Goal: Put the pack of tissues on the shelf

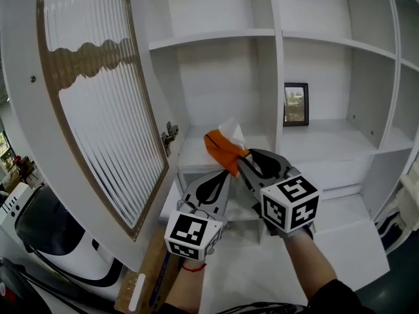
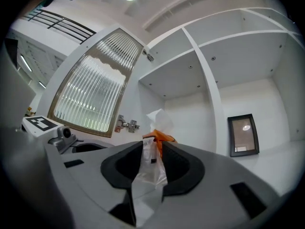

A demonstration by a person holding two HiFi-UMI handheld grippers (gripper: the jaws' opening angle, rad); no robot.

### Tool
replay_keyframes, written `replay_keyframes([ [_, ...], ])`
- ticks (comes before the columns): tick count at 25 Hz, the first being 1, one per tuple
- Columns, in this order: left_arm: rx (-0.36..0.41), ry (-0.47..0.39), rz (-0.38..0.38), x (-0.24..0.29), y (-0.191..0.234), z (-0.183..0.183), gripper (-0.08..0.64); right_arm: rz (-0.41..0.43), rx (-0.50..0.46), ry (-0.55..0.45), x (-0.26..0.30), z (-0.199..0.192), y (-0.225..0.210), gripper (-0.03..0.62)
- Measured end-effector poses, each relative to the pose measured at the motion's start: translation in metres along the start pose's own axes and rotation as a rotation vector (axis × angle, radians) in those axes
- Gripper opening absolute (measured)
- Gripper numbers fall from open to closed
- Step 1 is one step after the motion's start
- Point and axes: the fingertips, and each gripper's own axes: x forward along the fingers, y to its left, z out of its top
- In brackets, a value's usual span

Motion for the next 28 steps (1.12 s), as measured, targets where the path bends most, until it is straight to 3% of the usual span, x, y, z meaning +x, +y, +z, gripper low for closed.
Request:
replay_keyframes([
  [9,0.001,-0.002,-0.062,0.008,-0.024,-0.004,0.006,-0.036,0.040,-0.002,0.012,-0.005,-0.008,0.110],
  [17,0.023,-0.004,-0.005,0.017,-0.017,-0.008,0.006,0.005,0.061,-0.065,0.004,0.004,-0.005,0.155],
  [23,0.018,0.013,0.012,0.024,-0.007,-0.014,0.006,-0.002,-0.085,-0.079,-0.009,0.010,0.000,0.144],
  [26,0.007,0.019,0.025,0.027,0.000,-0.017,0.006,0.010,-0.157,-0.055,-0.011,0.004,0.006,0.054],
  [28,0.000,0.023,0.034,0.030,0.005,-0.019,0.006,0.026,-0.172,-0.027,-0.009,-0.002,0.009,0.032],
])
